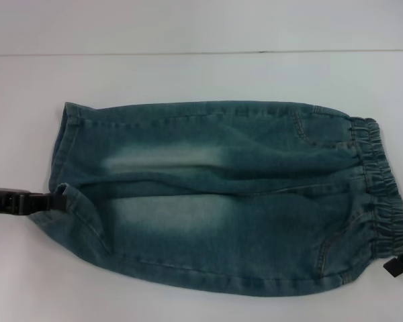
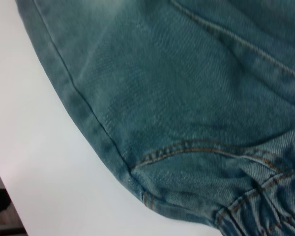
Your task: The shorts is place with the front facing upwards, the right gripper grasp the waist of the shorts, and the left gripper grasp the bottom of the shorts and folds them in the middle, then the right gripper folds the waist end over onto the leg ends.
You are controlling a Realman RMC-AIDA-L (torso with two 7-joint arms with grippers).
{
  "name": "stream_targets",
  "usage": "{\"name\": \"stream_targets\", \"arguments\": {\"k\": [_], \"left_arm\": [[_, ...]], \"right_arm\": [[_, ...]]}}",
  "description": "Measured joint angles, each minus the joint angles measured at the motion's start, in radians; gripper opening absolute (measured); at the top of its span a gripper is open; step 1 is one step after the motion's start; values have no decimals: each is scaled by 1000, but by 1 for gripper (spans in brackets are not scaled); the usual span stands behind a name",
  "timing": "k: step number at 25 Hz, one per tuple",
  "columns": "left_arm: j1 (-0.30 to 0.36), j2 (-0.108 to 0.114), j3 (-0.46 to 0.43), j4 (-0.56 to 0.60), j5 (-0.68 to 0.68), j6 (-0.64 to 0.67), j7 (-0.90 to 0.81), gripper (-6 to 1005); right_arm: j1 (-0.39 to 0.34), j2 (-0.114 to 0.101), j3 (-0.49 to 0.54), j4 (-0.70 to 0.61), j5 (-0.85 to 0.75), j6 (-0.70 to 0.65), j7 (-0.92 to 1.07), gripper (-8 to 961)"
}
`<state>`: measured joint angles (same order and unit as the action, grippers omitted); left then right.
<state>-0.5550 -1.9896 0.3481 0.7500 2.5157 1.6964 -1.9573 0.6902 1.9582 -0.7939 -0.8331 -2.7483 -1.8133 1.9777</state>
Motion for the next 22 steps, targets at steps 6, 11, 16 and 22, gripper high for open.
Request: {"name": "stream_targets", "arguments": {"k": [6,11,16,22], "left_arm": [[0,0,0,0,0,0,0,46],[-1,0,0,0,0,0,0,46],[-5,1,0,0,0,0,0,46],[-6,3,0,0,0,5,0,46]], "right_arm": [[-4,-7,4,-1,36,-5,-19,784],[-6,-2,-2,-5,35,-3,-29,520],[-4,2,2,-7,32,7,-36,311],[-9,7,5,-8,40,18,-38,198]]}}
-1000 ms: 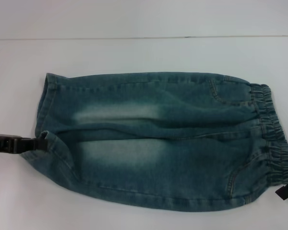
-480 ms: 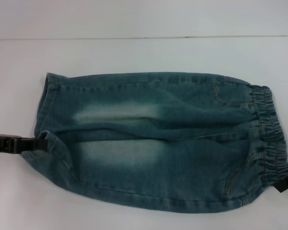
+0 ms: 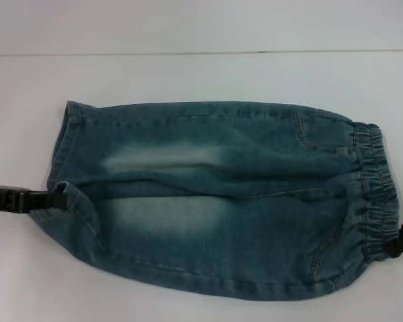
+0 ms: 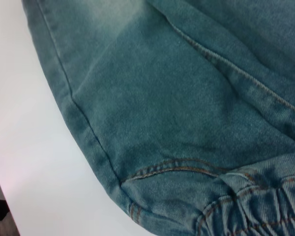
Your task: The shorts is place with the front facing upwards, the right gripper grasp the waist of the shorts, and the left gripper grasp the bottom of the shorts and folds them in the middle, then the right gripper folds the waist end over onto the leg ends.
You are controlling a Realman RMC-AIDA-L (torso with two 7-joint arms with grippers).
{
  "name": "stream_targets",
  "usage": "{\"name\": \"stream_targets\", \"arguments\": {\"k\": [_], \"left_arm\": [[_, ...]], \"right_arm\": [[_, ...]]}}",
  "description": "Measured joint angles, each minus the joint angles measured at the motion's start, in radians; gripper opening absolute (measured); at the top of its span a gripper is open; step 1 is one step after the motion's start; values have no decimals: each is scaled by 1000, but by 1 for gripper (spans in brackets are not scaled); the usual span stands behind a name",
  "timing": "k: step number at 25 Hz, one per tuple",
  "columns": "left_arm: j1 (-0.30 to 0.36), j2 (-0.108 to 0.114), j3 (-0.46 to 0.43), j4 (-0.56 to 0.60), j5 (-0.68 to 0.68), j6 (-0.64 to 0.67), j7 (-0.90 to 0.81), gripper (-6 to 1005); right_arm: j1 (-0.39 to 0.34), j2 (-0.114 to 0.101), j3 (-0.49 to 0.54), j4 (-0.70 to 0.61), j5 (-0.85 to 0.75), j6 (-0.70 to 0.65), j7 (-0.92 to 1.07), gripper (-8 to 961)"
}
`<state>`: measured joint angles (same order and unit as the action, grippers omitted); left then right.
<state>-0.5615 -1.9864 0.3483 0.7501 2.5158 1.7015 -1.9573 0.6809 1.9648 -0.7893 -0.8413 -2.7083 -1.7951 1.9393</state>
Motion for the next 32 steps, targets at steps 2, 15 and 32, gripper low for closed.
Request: {"name": "stream_targets", "arguments": {"k": [2,15,32], "left_arm": [[-1,1,1,0,0,3,-1,46],[-16,14,-19,0,-9,31,-12,46],[-44,37,-133,-5,-58,-43,-84,49]], "right_arm": [[-1,0,3,3,1,3,-3,160],[-22,-26,174,21,59,-30,-88,43],[-144,-82,417,264,315,161,-135,43]]}}
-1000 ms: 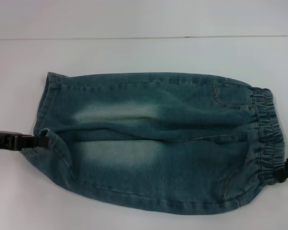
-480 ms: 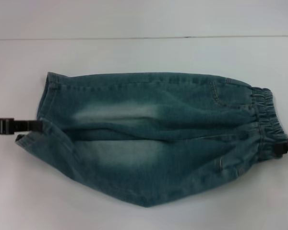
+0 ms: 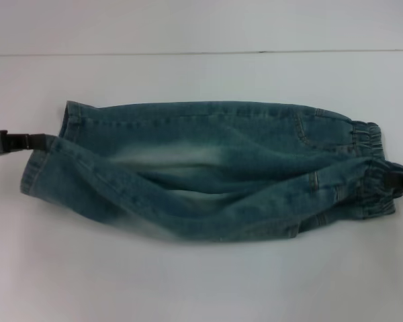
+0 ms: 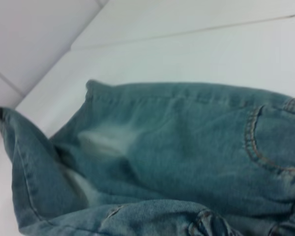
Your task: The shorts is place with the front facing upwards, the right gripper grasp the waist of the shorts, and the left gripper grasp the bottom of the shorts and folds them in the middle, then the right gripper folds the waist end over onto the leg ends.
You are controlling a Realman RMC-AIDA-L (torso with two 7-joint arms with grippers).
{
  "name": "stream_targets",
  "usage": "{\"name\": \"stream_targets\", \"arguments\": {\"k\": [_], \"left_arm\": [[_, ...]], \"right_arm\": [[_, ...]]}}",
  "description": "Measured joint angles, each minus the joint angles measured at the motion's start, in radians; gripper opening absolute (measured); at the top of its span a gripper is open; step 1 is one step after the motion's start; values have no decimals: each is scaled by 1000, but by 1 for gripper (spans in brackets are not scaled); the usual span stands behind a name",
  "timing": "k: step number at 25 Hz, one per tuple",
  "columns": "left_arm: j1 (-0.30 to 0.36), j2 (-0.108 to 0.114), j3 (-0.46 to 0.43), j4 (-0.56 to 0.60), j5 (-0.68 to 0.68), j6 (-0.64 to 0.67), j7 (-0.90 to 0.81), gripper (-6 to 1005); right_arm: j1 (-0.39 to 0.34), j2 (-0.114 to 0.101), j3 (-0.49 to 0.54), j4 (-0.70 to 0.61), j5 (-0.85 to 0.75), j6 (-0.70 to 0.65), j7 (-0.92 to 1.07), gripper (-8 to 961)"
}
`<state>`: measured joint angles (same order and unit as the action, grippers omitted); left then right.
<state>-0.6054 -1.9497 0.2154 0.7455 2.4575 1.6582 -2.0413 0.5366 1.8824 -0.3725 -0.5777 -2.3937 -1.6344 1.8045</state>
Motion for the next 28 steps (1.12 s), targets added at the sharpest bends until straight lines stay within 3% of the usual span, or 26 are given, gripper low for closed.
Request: {"name": "stream_targets", "arguments": {"k": [14,28], "left_arm": [[10,0,-2,-26,-101,-84,-22,51],[2,-12,6,-51,-125,-162,-10,54]], "right_arm": [[-8,0,133,22,29,58,58,42],[28,8,128,20,67,143,59,43]]}}
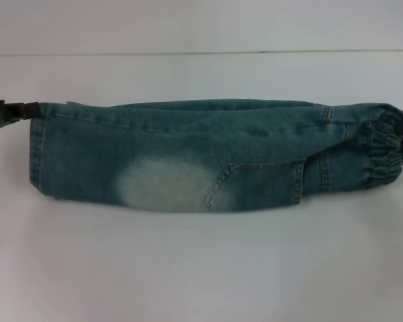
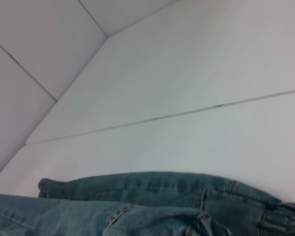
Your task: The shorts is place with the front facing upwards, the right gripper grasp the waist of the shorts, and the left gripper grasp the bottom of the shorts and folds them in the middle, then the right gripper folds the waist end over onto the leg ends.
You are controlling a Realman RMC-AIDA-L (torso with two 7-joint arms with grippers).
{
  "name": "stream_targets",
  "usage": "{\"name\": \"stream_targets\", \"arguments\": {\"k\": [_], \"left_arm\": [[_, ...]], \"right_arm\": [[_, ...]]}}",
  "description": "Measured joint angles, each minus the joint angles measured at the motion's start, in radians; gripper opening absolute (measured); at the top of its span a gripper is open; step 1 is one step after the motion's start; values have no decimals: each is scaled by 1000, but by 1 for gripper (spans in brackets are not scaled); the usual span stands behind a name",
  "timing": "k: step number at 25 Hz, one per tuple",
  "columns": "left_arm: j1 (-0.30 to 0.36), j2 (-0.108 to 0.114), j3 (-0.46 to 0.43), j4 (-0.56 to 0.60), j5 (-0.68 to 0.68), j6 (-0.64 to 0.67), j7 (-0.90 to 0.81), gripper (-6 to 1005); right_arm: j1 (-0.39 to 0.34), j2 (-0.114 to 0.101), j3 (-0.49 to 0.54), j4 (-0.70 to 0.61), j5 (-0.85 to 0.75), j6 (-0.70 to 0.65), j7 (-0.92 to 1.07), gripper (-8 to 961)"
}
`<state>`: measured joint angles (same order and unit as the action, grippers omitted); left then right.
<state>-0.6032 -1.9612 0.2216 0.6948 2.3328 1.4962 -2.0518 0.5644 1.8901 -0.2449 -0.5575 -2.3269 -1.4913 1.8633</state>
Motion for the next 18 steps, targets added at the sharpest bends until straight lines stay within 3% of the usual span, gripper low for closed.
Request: {"name": "stream_targets", "arguments": {"k": [18], "left_arm": [[-11,-28,32,-9,-33,-112,47,57]], "right_arm": [[91,0,-81,-77,3,29,-24,43]]}}
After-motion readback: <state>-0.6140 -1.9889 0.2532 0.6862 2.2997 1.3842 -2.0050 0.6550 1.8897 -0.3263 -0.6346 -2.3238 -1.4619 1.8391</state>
